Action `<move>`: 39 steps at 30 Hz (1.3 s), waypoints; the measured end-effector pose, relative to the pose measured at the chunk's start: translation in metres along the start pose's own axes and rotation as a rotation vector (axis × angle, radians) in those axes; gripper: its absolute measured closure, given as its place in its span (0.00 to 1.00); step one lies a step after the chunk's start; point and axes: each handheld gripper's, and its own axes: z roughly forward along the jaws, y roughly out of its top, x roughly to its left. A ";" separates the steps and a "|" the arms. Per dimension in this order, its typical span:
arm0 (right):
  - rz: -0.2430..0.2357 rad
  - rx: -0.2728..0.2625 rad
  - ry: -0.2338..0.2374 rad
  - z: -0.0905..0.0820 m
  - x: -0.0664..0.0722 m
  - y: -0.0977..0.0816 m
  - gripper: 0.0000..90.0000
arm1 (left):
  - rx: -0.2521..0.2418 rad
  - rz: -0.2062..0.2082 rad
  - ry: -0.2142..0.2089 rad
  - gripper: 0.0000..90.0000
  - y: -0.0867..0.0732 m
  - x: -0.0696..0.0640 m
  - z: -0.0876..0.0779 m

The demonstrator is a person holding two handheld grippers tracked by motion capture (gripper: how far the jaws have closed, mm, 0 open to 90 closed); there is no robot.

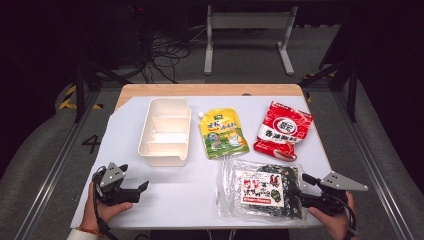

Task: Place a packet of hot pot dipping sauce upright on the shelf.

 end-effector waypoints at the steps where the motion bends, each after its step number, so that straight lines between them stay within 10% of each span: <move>1: 0.002 -0.002 -0.002 0.000 0.000 0.000 0.43 | 0.016 0.015 0.006 0.08 -0.001 0.000 0.001; 14: 0.051 -0.038 -0.025 0.020 -0.028 0.034 0.42 | 0.033 -0.013 -0.011 0.10 -0.014 0.000 -0.009; 26: 0.202 0.023 -0.060 0.050 -0.078 0.053 0.43 | 0.017 0.035 -0.028 0.12 -0.009 -0.007 -0.008; 39: 0.294 0.138 -0.009 0.093 -0.091 0.054 0.36 | 0.031 0.081 -0.045 0.12 -0.007 -0.013 -0.004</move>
